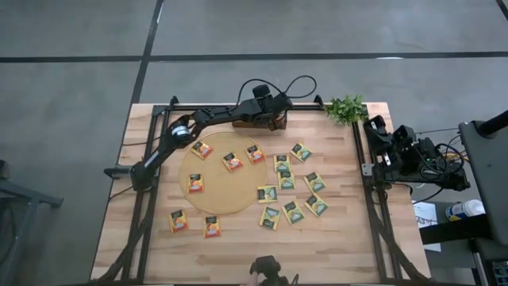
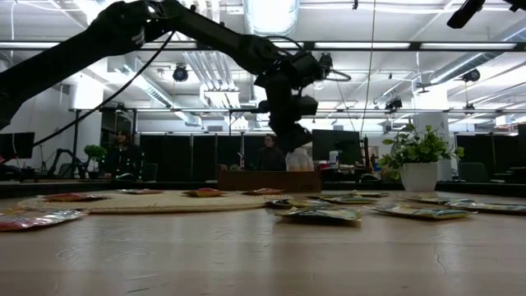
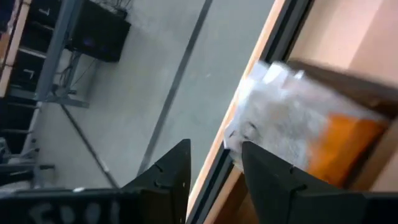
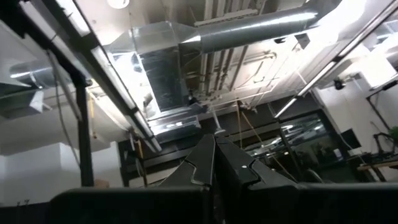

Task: Pick & Place Tea
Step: Put the yellow tea bag into the middle section of the wooden organizer

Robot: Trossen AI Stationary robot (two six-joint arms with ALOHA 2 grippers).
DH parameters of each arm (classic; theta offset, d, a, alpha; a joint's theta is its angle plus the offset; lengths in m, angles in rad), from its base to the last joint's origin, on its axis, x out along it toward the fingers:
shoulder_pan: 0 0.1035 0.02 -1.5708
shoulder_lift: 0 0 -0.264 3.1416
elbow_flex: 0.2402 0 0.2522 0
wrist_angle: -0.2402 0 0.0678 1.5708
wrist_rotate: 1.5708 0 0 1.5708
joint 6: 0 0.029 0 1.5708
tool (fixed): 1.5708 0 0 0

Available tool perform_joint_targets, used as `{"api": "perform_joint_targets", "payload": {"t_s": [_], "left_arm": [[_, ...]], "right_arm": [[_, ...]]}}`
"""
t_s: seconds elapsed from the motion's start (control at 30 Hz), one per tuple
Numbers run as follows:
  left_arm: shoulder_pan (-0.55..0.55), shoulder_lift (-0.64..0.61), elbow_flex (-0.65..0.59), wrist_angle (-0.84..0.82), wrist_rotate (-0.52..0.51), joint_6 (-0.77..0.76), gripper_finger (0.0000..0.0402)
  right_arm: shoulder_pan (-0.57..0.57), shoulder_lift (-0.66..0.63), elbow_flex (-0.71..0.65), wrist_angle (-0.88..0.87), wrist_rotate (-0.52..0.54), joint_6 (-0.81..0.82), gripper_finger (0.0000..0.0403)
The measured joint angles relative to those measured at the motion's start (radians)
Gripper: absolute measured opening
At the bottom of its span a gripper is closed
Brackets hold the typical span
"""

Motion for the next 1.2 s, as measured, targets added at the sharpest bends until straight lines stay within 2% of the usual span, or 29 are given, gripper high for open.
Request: {"api": "perform_joint_targets", "payload": {"t_s": [0.13, 0.47, 0.53, 0.67, 0.83, 1.2], "left_arm": [[0.0, -0.009, 0.0, 0.004, 0.062, -0.027, 0.0138], [-0.01, -0.012, -0.002, -0.025, 0.095, -0.044, 0.0138], [-0.011, -0.028, -0.002, -0.066, 0.159, -0.08, 0.0138], [-0.009, -0.075, -0.002, -0.123, 0.362, -0.19, 0.0138], [-0.013, -0.152, -0.002, -0.121, 0.589, -0.206, 0.0138], [-0.018, -0.329, -0.05, -0.134, 0.673, -0.266, 0.0138]], "right_arm": [[0.0, 0.0, 0.0, 0.001, -0.025, 0.0, 0.0008], [0.0, 0.0, 0.0, 0.0, -0.029, 0.051, 0.0008], [0.0, 0.0, 0.0, 0.0, -0.042, 0.052, 0.0008], [0.0, 0.0, 0.0, -0.001, -0.055, 0.052, 0.0008], [0.001, 0.0, 0.0, -0.03, -0.054, 0.052, 0.0009], [0.0, 0.001, 0.0, -0.052, -0.04, 0.034, 0.0008]]}}
